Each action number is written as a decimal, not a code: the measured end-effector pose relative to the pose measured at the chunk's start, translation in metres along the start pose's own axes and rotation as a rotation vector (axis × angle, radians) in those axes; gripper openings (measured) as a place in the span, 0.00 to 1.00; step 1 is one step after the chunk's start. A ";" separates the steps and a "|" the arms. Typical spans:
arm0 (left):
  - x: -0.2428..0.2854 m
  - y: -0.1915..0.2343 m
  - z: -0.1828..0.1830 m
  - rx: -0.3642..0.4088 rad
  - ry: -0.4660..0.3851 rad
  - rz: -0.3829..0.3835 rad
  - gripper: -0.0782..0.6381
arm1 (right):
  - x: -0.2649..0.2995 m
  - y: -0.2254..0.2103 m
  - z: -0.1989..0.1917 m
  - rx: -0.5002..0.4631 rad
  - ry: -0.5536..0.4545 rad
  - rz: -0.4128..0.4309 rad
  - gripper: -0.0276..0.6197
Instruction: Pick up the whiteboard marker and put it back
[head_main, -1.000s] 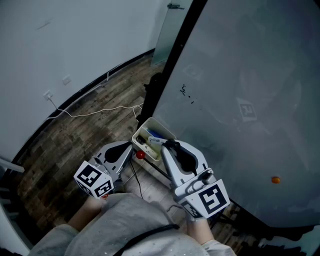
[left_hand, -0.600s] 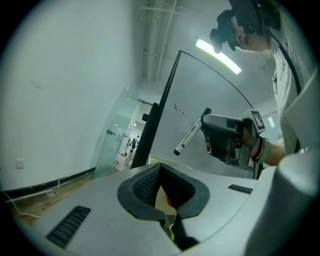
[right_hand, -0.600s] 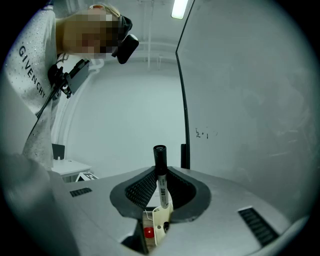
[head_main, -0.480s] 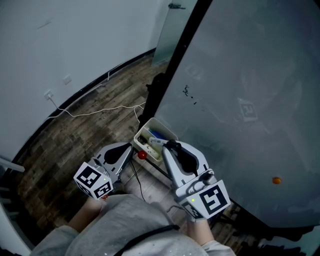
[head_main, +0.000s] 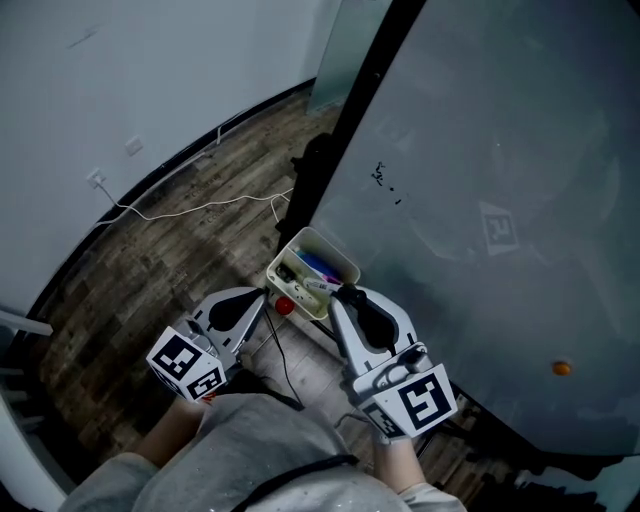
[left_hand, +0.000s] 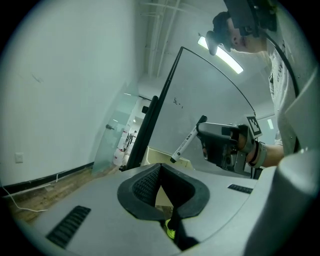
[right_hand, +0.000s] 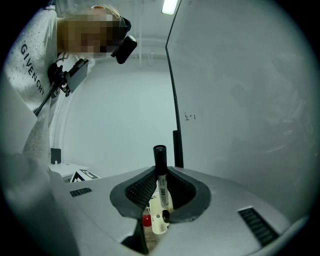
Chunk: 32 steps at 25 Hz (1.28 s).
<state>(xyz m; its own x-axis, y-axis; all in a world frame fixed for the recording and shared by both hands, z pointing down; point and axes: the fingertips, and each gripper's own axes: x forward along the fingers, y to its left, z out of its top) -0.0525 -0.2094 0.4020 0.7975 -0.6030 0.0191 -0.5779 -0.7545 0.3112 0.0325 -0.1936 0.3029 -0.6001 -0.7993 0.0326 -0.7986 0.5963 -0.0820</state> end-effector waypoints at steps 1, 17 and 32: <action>0.001 0.000 -0.002 -0.002 0.006 -0.005 0.12 | -0.001 -0.001 -0.005 0.009 0.011 0.000 0.16; 0.014 0.015 -0.019 -0.044 0.036 0.020 0.12 | 0.000 -0.013 -0.057 0.051 0.106 -0.007 0.16; 0.010 0.018 -0.028 -0.056 0.054 0.032 0.12 | 0.002 -0.006 -0.079 0.052 0.131 0.005 0.16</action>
<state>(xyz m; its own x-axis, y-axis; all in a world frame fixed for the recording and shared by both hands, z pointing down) -0.0497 -0.2216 0.4347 0.7881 -0.6104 0.0801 -0.5934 -0.7186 0.3626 0.0326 -0.1930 0.3818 -0.6078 -0.7775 0.1615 -0.7941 0.5930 -0.1336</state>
